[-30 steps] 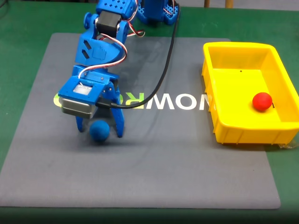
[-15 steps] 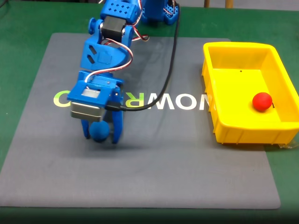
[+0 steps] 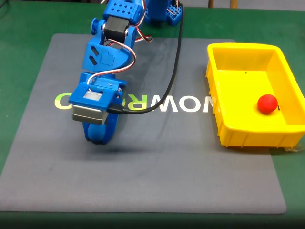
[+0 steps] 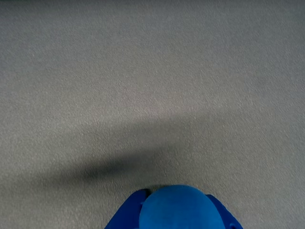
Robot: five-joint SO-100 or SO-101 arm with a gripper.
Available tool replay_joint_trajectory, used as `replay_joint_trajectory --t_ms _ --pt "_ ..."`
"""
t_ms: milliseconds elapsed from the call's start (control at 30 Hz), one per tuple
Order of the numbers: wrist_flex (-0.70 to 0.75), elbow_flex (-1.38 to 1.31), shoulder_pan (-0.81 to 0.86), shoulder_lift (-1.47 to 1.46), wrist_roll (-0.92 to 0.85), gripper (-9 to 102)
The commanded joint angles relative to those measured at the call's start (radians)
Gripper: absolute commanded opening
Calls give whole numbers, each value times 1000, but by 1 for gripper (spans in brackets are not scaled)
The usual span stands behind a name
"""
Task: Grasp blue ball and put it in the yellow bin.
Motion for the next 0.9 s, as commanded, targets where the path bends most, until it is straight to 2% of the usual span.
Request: replay_joint_trajectory --t_ms 0,133,433,867 --pt "20 -32 -28 216 25 0" --pt "117 20 -80 430 58 0" --pt "186 259 -287 833 75 0" --pt "229 548 -695 1035 94 0"
